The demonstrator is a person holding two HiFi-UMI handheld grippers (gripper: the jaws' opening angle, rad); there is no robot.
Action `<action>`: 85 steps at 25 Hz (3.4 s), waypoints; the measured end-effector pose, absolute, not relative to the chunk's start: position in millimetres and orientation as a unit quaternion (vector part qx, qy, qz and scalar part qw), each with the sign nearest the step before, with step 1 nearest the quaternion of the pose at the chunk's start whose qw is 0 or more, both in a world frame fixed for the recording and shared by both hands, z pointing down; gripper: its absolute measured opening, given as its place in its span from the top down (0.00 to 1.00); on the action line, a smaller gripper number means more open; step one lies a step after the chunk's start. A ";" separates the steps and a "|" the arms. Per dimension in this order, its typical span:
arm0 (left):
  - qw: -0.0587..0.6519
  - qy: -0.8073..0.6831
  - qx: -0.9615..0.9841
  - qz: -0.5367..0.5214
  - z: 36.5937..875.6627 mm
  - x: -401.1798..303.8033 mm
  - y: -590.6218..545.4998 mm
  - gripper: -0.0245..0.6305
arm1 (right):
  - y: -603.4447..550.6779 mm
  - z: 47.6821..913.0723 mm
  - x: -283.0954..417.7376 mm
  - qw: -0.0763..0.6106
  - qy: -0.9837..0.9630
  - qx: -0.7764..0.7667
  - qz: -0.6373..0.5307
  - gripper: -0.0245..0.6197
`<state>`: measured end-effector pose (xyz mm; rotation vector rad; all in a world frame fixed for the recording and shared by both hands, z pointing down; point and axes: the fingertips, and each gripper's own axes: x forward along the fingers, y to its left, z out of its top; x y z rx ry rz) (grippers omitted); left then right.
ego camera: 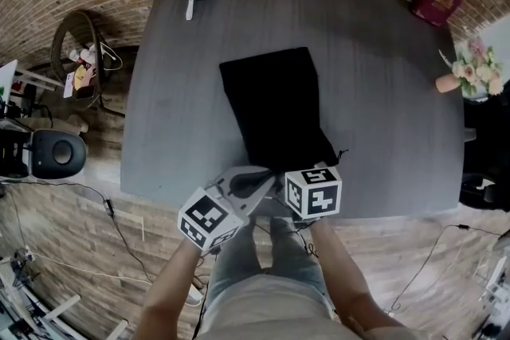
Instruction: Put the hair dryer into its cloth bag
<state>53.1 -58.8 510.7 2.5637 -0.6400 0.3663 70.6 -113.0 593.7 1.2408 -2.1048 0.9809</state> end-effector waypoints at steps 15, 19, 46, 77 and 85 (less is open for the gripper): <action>0.248 -0.231 0.933 0.120 507.9 50.8 -61.5 0.94 | -141.2 588.7 66.6 0.202 -0.781 0.472 0.356 0.68; 0.254 -0.229 0.933 0.115 506.4 51.6 -63.8 0.94 | -148.3 587.5 65.9 0.191 -0.780 0.477 0.356 0.68; 0.249 -0.233 0.932 0.125 514.2 48.0 -67.0 0.94 | -122.6 583.1 81.5 0.234 -0.784 0.456 0.350 0.59; 0.236 -0.154 0.925 0.256 581.2 51.0 -19.6 0.93 | -31.1 547.7 179.6 0.234 -0.712 0.564 0.346 0.62; 0.260 -0.234 0.920 0.178 548.9 25.6 -28.2 0.85 | -58.1 515.4 192.8 0.194 -0.723 0.585 0.311 0.66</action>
